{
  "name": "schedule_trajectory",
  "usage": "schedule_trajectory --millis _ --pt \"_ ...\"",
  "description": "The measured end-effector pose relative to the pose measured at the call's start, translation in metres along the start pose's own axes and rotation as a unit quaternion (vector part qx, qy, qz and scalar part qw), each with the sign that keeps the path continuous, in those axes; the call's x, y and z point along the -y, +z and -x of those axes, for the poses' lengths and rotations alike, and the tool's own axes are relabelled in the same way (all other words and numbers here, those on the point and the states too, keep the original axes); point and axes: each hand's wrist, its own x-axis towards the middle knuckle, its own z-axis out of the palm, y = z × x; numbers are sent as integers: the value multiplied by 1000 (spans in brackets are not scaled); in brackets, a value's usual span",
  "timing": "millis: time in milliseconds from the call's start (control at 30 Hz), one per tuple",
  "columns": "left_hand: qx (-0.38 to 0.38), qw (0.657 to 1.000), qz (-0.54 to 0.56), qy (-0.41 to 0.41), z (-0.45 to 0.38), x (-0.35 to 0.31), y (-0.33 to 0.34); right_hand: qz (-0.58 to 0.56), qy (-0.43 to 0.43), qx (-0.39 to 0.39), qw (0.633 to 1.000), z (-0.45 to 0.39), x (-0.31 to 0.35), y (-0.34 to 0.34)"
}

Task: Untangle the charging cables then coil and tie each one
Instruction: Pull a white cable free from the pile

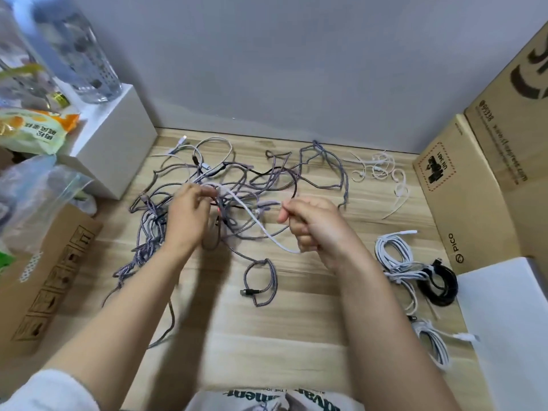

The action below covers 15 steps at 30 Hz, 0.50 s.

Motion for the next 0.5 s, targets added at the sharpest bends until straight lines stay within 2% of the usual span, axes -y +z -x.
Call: schedule_trajectory --millis 67,167,267,333,433,500 --pt "-67 994 77 34 5 -26 -8 82 6 -45 996 -5 -11 1" --pt "-101 979 148 97 14 -50 -19 96 -2 -53 994 -9 -20 7" --pt "-62 968 180 165 21 -63 -27 76 -49 -42 995 -7 -16 16" --pt "-12 966 175 192 24 -61 -28 9 -80 -39 996 -3 -8 19" --pt "35 975 176 129 26 -50 -25 -138 -108 -27 984 6 5 16" --pt "61 968 231 72 31 -45 -22 -151 -119 -38 981 11 10 12"
